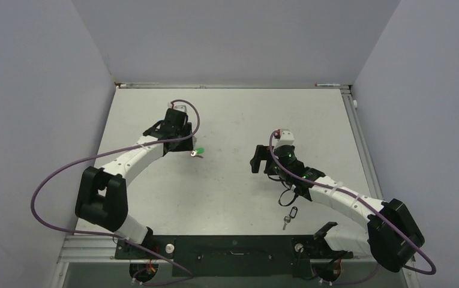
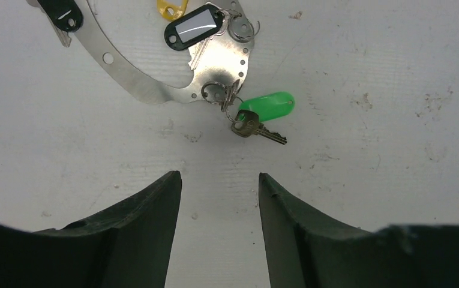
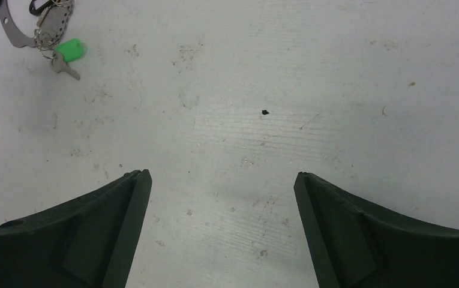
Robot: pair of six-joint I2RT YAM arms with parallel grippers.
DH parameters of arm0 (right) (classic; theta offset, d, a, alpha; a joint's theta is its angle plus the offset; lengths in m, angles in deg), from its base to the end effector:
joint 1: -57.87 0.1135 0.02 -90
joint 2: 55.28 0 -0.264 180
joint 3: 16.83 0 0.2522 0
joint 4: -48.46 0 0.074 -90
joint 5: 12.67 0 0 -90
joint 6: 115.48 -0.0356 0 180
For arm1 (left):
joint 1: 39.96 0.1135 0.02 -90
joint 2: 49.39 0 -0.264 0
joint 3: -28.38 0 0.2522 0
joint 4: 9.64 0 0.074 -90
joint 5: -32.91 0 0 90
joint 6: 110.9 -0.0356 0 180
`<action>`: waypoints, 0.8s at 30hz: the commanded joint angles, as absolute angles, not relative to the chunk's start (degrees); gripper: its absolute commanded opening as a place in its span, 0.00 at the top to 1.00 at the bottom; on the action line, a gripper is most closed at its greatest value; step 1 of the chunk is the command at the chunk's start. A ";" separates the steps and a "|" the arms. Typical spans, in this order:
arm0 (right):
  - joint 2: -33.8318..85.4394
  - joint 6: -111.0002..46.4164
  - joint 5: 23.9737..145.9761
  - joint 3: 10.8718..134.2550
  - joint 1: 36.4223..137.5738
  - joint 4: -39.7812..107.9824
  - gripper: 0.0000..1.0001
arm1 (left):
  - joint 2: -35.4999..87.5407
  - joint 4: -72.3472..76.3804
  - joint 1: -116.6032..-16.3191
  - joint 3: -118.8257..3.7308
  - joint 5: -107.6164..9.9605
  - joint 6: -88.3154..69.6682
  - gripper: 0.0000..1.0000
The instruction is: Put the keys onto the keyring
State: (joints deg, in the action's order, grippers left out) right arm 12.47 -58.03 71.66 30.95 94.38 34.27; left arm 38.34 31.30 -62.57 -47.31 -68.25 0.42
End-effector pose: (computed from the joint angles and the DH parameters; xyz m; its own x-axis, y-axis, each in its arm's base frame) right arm 0.2011 0.1445 0.2103 -0.6636 0.1749 -0.7273 -0.2008 0.8949 0.3984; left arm 0.2997 -0.1173 0.2377 -0.7846 -0.0596 -0.6171 -0.0168 0.9970 -0.0749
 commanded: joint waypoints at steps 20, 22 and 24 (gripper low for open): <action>12.15 -52.77 73.03 29.01 95.67 39.89 0.05 | 56.64 37.71 -55.41 -67.91 -51.69 -28.42 0.61; 12.29 -52.72 73.54 28.90 95.67 40.29 0.05 | 57.65 36.80 -54.72 -67.56 -49.10 -31.61 0.62; 12.48 -52.52 73.92 28.92 95.66 40.26 0.05 | 59.06 37.14 -54.40 -68.00 -47.56 -33.77 0.65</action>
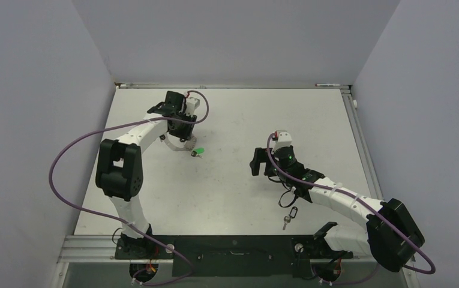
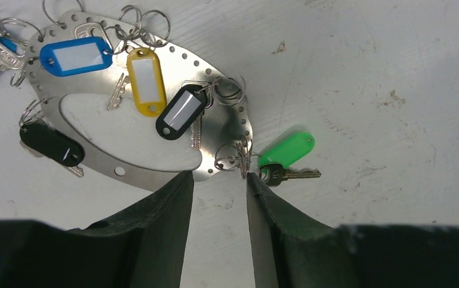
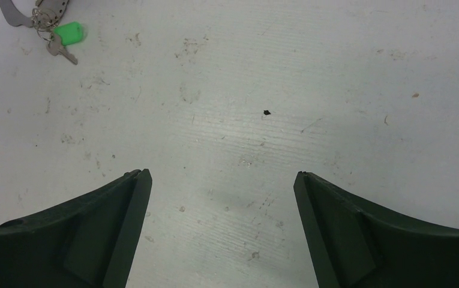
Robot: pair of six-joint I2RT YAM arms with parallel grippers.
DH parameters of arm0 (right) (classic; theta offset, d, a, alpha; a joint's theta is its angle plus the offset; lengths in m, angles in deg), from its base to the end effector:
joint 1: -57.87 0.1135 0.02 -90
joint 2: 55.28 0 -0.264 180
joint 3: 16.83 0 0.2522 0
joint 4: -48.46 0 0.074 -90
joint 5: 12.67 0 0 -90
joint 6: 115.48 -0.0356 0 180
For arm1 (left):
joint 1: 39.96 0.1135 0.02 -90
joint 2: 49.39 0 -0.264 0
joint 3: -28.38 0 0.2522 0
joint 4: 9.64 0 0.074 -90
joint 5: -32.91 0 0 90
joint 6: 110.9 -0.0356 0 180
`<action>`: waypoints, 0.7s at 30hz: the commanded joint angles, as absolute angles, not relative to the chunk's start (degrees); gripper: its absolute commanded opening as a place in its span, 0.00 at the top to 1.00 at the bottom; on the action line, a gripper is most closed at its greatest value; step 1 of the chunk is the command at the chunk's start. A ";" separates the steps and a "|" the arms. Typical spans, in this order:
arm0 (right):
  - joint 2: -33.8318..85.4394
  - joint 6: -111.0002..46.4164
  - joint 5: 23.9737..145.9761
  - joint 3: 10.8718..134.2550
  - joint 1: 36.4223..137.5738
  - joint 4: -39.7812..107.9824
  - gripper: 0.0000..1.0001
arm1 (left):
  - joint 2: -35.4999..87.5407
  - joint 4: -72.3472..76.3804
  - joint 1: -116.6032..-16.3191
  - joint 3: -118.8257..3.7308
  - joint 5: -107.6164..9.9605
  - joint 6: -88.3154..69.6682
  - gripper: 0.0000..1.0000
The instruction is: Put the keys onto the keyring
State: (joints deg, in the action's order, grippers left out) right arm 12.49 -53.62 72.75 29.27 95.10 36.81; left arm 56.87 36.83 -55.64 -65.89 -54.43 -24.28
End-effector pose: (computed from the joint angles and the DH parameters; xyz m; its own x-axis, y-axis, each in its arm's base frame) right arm 0.1976 0.1466 0.2046 -0.6450 0.1003 -0.7575 -0.2787 0.8922 0.3554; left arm 0.3827 -0.1091 0.2212 -0.8018 0.2863 -0.5245 0.3412 0.9399 -0.0086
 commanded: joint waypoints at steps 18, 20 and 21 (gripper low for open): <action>13.87 -52.77 75.66 28.58 95.69 41.10 0.05 | 63.61 37.66 -54.06 -68.34 -48.71 -38.31 0.71; 13.83 -52.71 75.66 28.53 95.66 41.13 0.05 | 63.73 37.55 -54.18 -68.11 -48.49 -38.31 0.71; 13.82 -52.72 75.60 28.50 95.66 41.18 0.05 | 63.81 37.46 -54.13 -67.94 -48.39 -38.31 0.71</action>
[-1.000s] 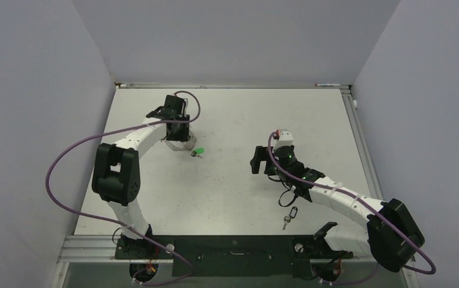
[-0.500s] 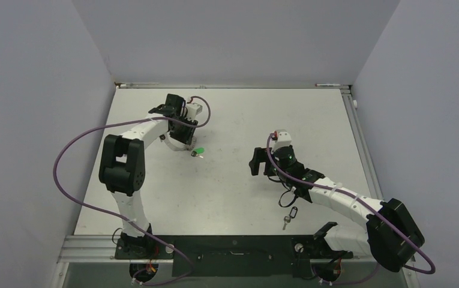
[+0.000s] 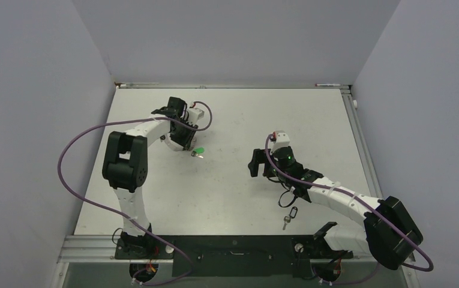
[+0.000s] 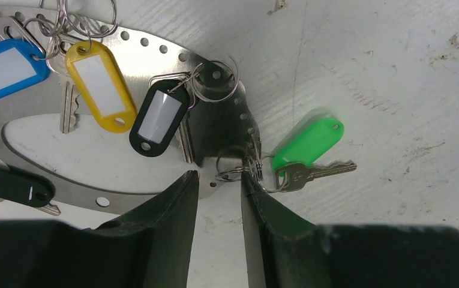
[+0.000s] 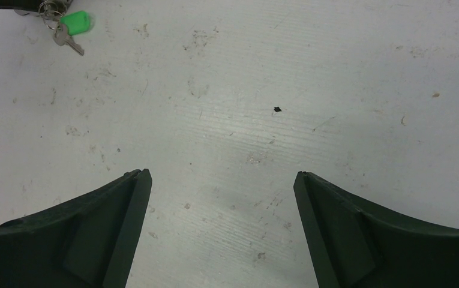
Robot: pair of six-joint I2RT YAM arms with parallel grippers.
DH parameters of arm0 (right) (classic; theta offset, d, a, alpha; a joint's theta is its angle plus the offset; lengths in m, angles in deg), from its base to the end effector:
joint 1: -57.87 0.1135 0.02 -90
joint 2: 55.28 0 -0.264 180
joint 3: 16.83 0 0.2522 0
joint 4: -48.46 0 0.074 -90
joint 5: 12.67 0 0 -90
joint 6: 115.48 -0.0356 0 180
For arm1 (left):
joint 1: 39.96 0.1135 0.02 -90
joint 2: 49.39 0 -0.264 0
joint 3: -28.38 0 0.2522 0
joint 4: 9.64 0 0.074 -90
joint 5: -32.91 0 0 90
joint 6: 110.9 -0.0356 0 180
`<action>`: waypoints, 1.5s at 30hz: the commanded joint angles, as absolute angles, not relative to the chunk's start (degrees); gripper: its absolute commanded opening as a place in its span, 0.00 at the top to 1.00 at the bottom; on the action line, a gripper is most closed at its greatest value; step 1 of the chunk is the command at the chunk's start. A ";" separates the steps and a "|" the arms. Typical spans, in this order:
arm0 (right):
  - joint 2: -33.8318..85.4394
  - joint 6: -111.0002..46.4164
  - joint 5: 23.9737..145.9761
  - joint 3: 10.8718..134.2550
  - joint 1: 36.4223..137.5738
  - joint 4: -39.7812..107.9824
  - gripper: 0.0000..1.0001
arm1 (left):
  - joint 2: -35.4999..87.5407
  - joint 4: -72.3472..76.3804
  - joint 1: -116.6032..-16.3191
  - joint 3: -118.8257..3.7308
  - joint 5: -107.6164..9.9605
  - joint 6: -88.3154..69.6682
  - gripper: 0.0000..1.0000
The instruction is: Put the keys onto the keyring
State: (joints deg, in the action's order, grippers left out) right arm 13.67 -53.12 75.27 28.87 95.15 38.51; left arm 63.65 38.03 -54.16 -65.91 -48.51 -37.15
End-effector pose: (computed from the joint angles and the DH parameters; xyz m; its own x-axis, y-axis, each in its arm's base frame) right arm 0.1986 0.1496 0.2003 -0.6557 0.0835 -0.7504 -0.3129 0.8744 0.3708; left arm 0.3921 -0.1047 0.1753 -0.7689 0.4800 -0.4223 0.5370 0.8433 -0.0193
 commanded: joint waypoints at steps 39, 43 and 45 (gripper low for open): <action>16.91 -53.11 76.89 27.87 95.91 43.13 0.05 | 52.15 37.95 -66.36 -58.89 -79.63 -12.23 1.00; 17.36 -53.16 76.88 27.96 95.93 43.05 0.05 | 48.36 38.38 -68.48 -55.69 -83.06 -7.12 1.00; 17.43 -53.03 76.64 28.12 96.01 42.96 0.05 | 46.54 38.78 -69.98 -54.31 -84.52 -4.04 1.00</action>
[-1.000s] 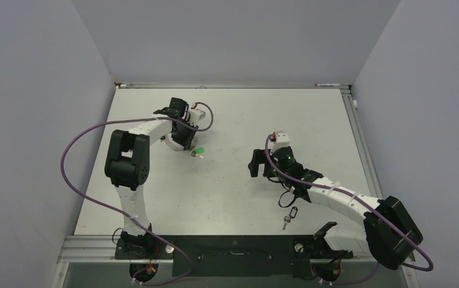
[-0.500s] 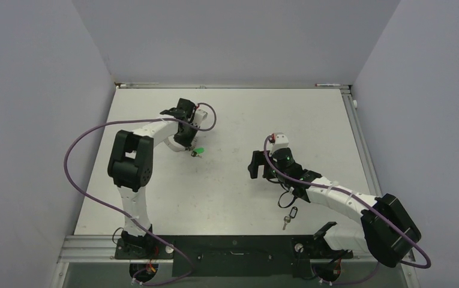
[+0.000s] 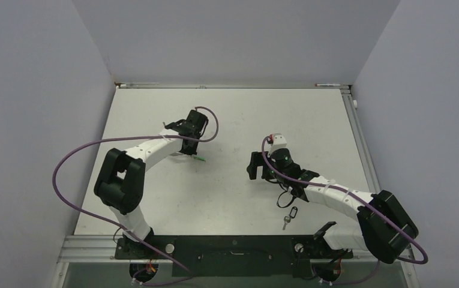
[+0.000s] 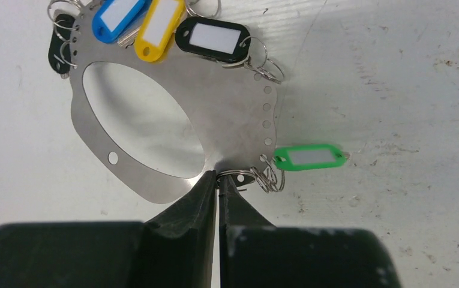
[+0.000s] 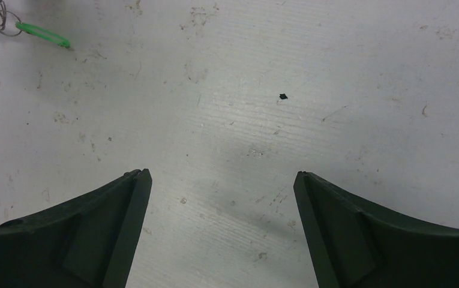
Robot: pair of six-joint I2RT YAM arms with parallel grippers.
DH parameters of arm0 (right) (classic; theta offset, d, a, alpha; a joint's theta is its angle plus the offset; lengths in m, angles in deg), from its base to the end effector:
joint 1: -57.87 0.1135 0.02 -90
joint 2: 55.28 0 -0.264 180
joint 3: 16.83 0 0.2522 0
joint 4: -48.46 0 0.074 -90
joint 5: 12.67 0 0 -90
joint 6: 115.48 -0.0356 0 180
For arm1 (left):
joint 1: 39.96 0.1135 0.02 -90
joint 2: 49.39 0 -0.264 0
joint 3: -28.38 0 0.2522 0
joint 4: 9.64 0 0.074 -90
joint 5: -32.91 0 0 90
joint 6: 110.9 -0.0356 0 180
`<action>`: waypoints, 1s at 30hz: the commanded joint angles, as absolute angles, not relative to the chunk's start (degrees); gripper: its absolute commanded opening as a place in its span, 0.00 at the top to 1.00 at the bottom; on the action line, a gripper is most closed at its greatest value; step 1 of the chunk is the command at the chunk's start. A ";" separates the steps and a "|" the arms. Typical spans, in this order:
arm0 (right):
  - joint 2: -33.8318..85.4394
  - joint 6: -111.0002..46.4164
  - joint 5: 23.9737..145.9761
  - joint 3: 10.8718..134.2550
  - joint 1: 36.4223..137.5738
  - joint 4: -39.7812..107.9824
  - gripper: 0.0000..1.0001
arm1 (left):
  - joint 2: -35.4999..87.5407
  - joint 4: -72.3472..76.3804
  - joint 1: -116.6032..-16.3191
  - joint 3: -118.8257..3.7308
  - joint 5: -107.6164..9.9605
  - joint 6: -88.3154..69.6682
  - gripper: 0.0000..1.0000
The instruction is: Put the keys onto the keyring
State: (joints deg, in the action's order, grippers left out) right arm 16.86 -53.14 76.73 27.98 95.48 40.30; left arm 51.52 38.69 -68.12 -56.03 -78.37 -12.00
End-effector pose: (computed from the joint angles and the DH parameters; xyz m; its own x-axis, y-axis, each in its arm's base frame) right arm 0.2001 0.1537 0.1854 -0.6875 0.0563 -0.7240 -0.3210 0.8707 0.3726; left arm 0.3212 -0.1573 0.2041 -0.8353 0.2836 -0.4710 0.1766 0.9497 0.2587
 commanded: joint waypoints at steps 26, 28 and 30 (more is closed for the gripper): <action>14.50 -55.72 74.98 26.68 98.30 40.66 0.04 | 36.94 40.83 -89.65 -42.68 -78.46 16.19 0.73; 13.89 -56.38 75.45 26.12 99.04 40.99 0.04 | 34.22 41.92 -89.62 -42.41 -78.45 15.57 0.67; 13.08 -56.71 75.97 25.41 100.25 41.78 0.04 | 30.84 42.35 -89.66 -41.17 -78.88 14.73 0.65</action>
